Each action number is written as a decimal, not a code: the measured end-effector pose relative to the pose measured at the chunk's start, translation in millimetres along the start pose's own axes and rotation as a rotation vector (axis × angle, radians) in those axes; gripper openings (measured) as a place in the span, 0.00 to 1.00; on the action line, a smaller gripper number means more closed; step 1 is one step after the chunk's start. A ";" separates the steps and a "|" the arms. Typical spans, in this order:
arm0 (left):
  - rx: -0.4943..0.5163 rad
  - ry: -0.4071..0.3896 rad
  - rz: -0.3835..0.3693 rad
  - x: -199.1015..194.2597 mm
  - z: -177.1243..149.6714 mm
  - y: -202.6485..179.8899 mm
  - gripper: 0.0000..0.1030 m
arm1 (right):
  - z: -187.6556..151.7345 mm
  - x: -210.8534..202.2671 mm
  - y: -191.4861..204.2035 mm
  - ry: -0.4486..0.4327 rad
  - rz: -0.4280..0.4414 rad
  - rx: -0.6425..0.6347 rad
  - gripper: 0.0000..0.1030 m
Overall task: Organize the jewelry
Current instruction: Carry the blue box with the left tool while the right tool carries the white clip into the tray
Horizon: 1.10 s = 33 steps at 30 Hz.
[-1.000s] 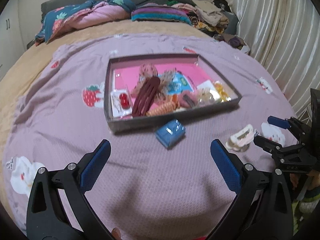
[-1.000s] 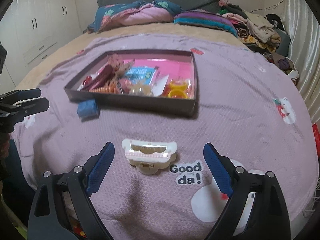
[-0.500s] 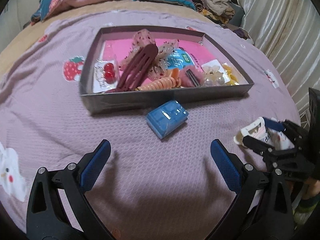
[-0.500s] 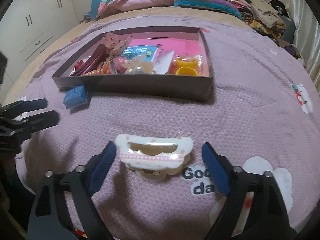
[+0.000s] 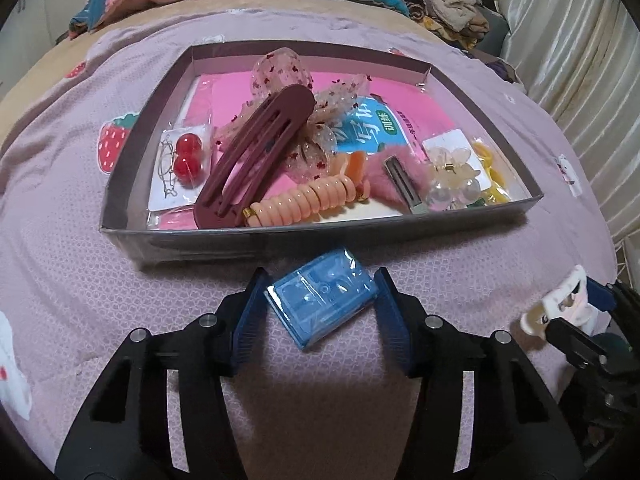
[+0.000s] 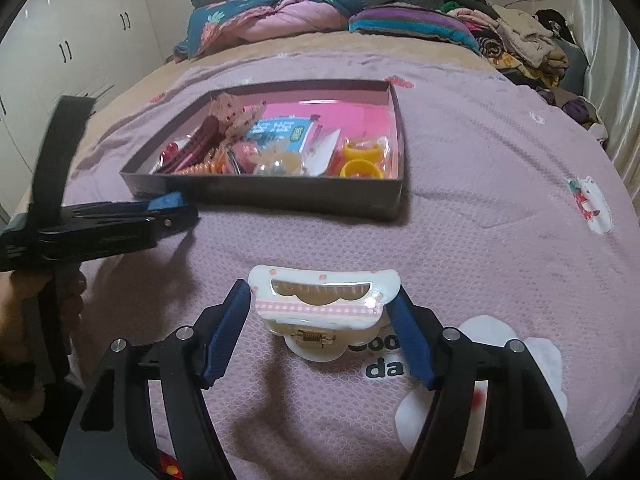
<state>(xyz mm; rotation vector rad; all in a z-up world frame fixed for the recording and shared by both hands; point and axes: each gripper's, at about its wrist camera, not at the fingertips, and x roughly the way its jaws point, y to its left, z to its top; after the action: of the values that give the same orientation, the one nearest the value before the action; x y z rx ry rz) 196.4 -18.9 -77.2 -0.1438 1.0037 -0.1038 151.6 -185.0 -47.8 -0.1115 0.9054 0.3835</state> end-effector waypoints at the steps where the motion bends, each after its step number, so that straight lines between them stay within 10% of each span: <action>1: 0.008 0.002 -0.007 -2.2 -0.6 -1.0 0.44 | 1.4 -2.8 0.3 -0.007 0.002 -0.001 0.67; 33: 0.057 -0.189 -0.027 -92.5 71.9 2.8 0.44 | 111.4 -56.1 7.9 -0.244 0.029 -0.074 0.61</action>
<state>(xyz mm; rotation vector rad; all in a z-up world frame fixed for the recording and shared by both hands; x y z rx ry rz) 207.9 3.2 37.3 -0.1126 0.8093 -0.1411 200.5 -164.9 65.4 -0.1170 0.6530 0.4476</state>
